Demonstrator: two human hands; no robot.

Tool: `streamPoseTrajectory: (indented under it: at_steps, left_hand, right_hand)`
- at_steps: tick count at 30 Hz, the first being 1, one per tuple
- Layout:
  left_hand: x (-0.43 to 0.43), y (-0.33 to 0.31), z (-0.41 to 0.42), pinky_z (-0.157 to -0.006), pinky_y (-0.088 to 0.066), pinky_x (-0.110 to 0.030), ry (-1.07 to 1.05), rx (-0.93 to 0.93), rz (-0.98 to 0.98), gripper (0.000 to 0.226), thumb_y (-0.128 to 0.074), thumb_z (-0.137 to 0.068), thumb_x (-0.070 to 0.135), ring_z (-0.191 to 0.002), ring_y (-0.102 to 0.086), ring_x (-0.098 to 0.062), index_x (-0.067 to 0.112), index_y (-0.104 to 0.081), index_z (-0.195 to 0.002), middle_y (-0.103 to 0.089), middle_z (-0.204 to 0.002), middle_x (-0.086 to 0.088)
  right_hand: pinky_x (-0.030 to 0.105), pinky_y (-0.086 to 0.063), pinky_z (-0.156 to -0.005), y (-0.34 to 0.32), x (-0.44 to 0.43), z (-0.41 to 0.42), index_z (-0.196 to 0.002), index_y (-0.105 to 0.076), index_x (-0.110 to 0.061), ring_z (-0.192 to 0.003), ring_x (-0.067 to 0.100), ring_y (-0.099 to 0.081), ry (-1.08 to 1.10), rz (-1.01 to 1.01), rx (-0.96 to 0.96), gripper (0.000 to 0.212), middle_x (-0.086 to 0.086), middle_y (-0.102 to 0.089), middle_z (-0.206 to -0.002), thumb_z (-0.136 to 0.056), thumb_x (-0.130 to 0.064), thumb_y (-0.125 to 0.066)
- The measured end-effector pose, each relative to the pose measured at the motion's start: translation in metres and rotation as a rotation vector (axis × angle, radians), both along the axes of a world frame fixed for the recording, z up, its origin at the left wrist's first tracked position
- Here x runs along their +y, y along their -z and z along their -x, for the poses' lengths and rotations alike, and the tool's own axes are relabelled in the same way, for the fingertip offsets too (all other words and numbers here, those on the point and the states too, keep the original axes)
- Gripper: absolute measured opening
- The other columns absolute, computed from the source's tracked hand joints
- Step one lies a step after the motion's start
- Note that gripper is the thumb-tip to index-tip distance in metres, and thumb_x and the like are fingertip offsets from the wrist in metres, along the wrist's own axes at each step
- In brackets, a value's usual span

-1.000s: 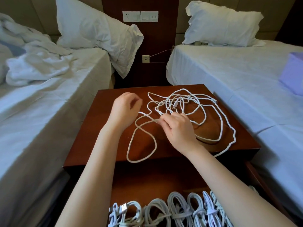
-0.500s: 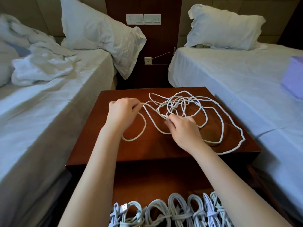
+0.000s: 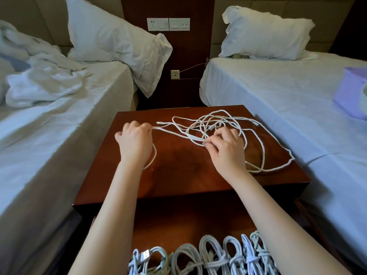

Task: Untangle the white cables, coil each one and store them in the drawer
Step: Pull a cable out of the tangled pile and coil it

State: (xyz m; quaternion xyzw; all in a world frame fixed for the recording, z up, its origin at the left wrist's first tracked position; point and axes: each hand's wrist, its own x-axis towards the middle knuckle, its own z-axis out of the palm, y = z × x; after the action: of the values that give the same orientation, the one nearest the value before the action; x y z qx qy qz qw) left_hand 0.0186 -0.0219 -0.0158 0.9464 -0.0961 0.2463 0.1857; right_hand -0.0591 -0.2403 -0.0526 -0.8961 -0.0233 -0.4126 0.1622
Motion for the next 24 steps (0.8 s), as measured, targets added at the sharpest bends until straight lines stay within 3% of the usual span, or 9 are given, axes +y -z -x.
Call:
streamPoseTrajectory:
  at_steps: [2,4,6,7,9,13,18,22,24]
  left_hand:
    - [-0.006,-0.002,0.004,-0.104,-0.025,-0.056,0.088,0.158,-0.080,0.033,-0.047,-0.094,0.012,-0.117,-0.043,-0.030,0.018,-0.062,-0.122,-0.053,-0.117,-0.009]
    - [-0.018,-0.011,0.013,-0.107,-0.030,-0.052,0.328,0.147,-0.025,0.040,-0.049,-0.085,0.010,-0.116,-0.047,-0.027,0.017,-0.061,-0.122,-0.054,-0.119,-0.006]
    - [-0.032,-0.024,0.029,-0.080,-0.047,-0.033,0.538,0.207,0.151,0.026,-0.052,-0.083,0.010,-0.087,-0.058,-0.017,0.013,-0.065,-0.105,-0.062,-0.093,-0.001]
    - [-0.037,-0.029,0.035,-0.066,-0.044,-0.029,0.586,0.273,0.189,0.016,-0.052,-0.084,0.012,-0.071,-0.055,-0.012,0.013,-0.065,-0.092,-0.060,-0.078,0.002]
    - [-0.040,-0.036,0.041,-0.054,-0.035,-0.029,0.616,0.288,0.209,0.020,-0.049,-0.084,0.022,-0.055,-0.044,-0.011,0.013,-0.061,-0.070,-0.051,-0.059,0.003]
    - [-0.030,-0.039,0.038,-0.049,-0.029,-0.020,0.661,0.121,0.298,0.037,-0.060,-0.092,0.019,-0.047,-0.038,-0.008,0.021,-0.052,-0.056,-0.042,-0.050,0.010]
    - [-0.018,-0.052,0.040,-0.048,-0.026,-0.011,0.637,-0.120,0.540,0.037,-0.061,-0.091,0.013,-0.046,-0.038,-0.002,0.025,-0.048,-0.059,-0.037,-0.045,0.014]
    - [-0.003,-0.055,0.035,-0.047,-0.024,-0.010,0.459,-0.371,0.456,0.036,-0.062,-0.090,0.014,-0.044,-0.035,-0.003,0.021,-0.043,-0.060,-0.028,-0.050,0.019]
    - [0.000,-0.048,0.028,-0.049,-0.021,-0.010,0.297,-0.460,0.374,0.033,-0.062,-0.090,0.016,-0.047,-0.031,-0.005,0.015,-0.049,-0.060,-0.032,-0.053,0.014]
  right_hand:
    - [0.033,-0.043,-0.065,-0.001,0.000,0.001,-0.088,-0.076,-0.013,-0.081,0.021,-0.052,-0.043,0.001,-0.037,0.017,0.001,-0.065,-0.083,-0.090,-0.024,-0.064]
    - [0.031,-0.043,-0.066,-0.004,0.005,0.001,-0.087,-0.076,-0.013,-0.079,0.019,-0.054,-0.086,-0.003,-0.051,0.026,-0.001,-0.067,-0.078,-0.092,-0.029,-0.055]
    - [0.031,-0.043,-0.067,-0.008,0.011,0.002,-0.088,-0.074,-0.011,-0.080,0.020,-0.054,-0.094,-0.009,-0.072,0.024,0.000,-0.067,-0.079,-0.092,-0.025,-0.055]
    - [0.028,-0.041,-0.068,-0.011,0.013,0.002,-0.087,-0.073,-0.009,-0.080,0.020,-0.054,-0.094,-0.023,-0.089,0.020,0.002,-0.066,-0.081,-0.091,-0.022,-0.058]
    - [0.021,-0.037,-0.068,-0.016,0.014,0.005,-0.083,-0.069,-0.008,-0.081,0.016,-0.050,-0.154,-0.096,-0.089,0.018,0.001,-0.060,-0.083,-0.091,-0.020,-0.058]
    - [0.017,-0.034,-0.063,-0.021,0.025,0.010,-0.073,-0.055,-0.016,-0.076,0.005,-0.044,-0.375,-0.293,0.133,0.022,-0.009,-0.048,-0.073,-0.093,-0.024,-0.053]
    - [0.031,-0.044,-0.063,-0.003,0.017,-0.003,-0.072,-0.062,-0.016,-0.084,0.016,-0.047,-0.093,-0.191,0.205,0.022,-0.005,-0.050,-0.078,-0.090,-0.027,-0.055]
    - [0.036,-0.046,-0.073,0.007,0.001,-0.008,-0.091,-0.072,-0.024,-0.089,0.016,-0.042,0.023,-0.172,0.317,0.015,-0.003,-0.049,-0.090,-0.093,-0.029,-0.058]
    - [0.035,-0.044,-0.070,0.007,0.000,-0.008,-0.094,-0.074,-0.023,-0.087,0.016,-0.040,0.036,-0.125,0.297,0.015,-0.004,-0.047,-0.088,-0.094,-0.029,-0.060]
